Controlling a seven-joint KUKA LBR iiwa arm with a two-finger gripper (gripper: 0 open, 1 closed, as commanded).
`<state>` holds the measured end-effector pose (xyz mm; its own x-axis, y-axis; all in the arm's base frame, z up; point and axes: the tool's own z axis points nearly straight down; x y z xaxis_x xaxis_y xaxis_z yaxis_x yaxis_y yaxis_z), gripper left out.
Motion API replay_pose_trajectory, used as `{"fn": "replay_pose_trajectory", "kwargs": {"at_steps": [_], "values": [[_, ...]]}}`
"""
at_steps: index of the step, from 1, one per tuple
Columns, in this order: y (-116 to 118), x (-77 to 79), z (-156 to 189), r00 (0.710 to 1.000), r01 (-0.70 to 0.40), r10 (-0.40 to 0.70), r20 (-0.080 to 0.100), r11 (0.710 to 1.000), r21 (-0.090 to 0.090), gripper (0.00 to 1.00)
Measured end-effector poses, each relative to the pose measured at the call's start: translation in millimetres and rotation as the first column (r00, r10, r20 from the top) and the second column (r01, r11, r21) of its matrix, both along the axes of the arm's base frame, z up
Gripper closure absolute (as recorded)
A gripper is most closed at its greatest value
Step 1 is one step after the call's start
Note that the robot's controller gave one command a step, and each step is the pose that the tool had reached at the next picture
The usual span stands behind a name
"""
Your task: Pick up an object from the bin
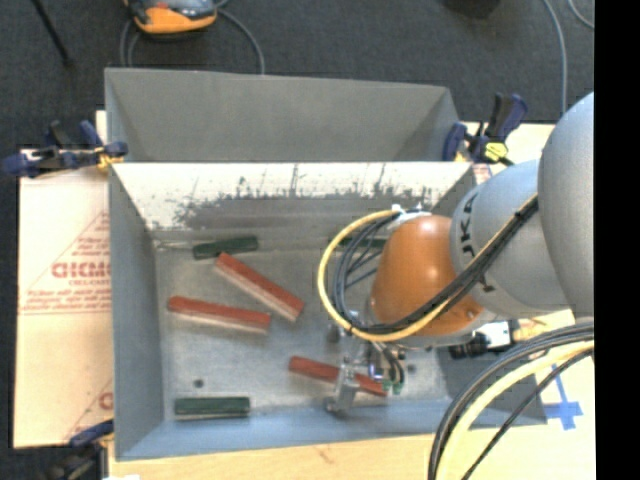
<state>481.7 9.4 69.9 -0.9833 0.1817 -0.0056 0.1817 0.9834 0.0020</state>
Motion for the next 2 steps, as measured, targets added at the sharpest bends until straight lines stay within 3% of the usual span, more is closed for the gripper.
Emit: {"fn": "replay_pose_trajectory", "kwargs": {"at_steps": [1, 2], "values": [[6.8, -4.2, 0.5, 1.0, 0.017, -0.017, -0.007, 1.0, 0.001, 1.0], [6.8, -4.2, 0.5, 1.0, 0.018, -0.018, -0.007, 1.0, 0.001, 1.0]]}}
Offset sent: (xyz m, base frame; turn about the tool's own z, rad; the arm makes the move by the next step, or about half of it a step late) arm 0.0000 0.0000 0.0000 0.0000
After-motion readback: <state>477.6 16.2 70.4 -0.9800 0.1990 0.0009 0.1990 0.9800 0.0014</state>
